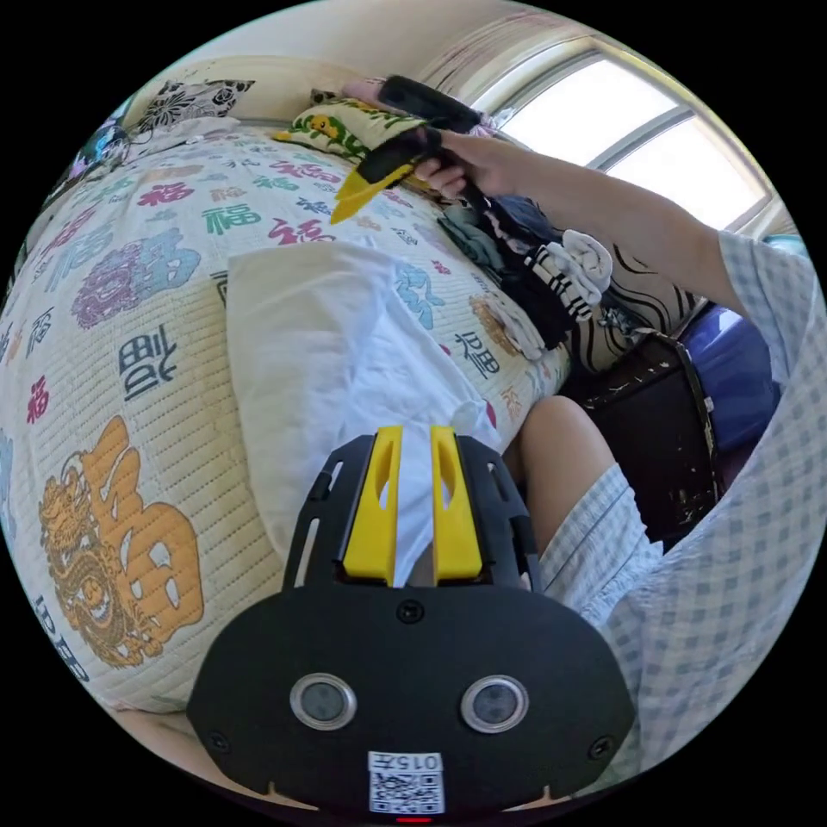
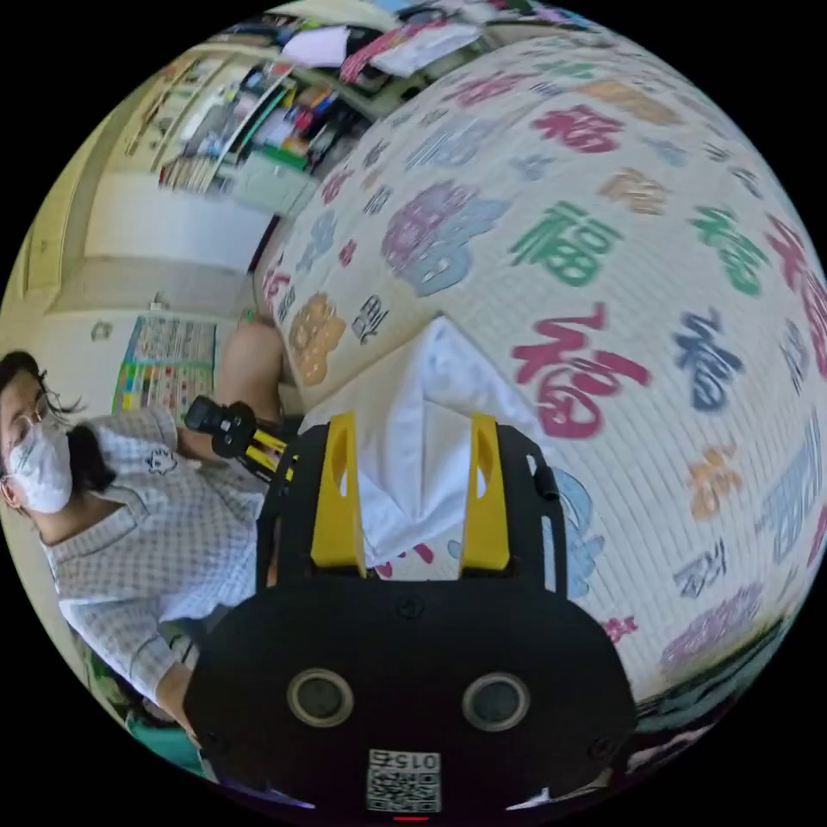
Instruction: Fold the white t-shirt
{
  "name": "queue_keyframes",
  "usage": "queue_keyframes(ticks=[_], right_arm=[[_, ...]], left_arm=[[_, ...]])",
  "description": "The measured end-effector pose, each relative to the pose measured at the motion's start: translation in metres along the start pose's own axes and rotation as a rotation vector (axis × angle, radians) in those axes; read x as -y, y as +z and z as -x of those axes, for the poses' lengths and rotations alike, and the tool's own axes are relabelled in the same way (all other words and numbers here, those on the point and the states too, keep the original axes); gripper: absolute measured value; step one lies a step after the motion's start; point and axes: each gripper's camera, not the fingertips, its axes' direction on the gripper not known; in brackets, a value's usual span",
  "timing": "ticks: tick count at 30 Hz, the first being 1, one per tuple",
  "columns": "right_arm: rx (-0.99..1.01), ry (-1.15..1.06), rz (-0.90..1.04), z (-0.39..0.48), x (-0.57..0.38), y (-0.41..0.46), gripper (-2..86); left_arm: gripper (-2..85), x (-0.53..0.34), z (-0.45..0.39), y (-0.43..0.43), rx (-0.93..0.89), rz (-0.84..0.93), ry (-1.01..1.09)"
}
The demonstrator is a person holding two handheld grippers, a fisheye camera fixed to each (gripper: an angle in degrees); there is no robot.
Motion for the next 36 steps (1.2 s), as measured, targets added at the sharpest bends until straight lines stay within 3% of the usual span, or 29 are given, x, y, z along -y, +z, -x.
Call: queue_keyframes(ticks=[4, 9, 17, 26, 31, 36], right_arm=[[0.135, -0.014, 0.329, -0.006, 0.08, 0.062, 16.7], [0.195, -0.094, 0.317, 0.008, 0.144, 0.055, 5.3], [-0.014, -0.099, 0.471, 0.02, 0.285, 0.065, 1.2], [-0.123, -0.122, 0.781, 0.017, 0.39, 0.101, -0.7], [-0.133, -0.169, 0.552, 0.026, 0.427, 0.073, -0.5], [-0.11, -0.2, 0.599, 0.028, 0.4, 0.068, 1.8]], left_arm=[[5.5, 0.001, -0.012, 0.037, -0.028, 0.016, 0.075], [4.0, -0.013, -0.024, 0.092, 0.0, 0.059, 0.164], [-0.1, -0.017, 0.03, 0.106, -0.143, 0.064, 0.076], [-0.6, -0.024, 0.043, 0.126, -0.078, 0.08, 0.166], [-0.6, -0.028, 0.059, 0.135, -0.093, 0.086, 0.165], [-0.6, -0.029, 0.086, 0.142, -0.145, 0.099, 0.108]])
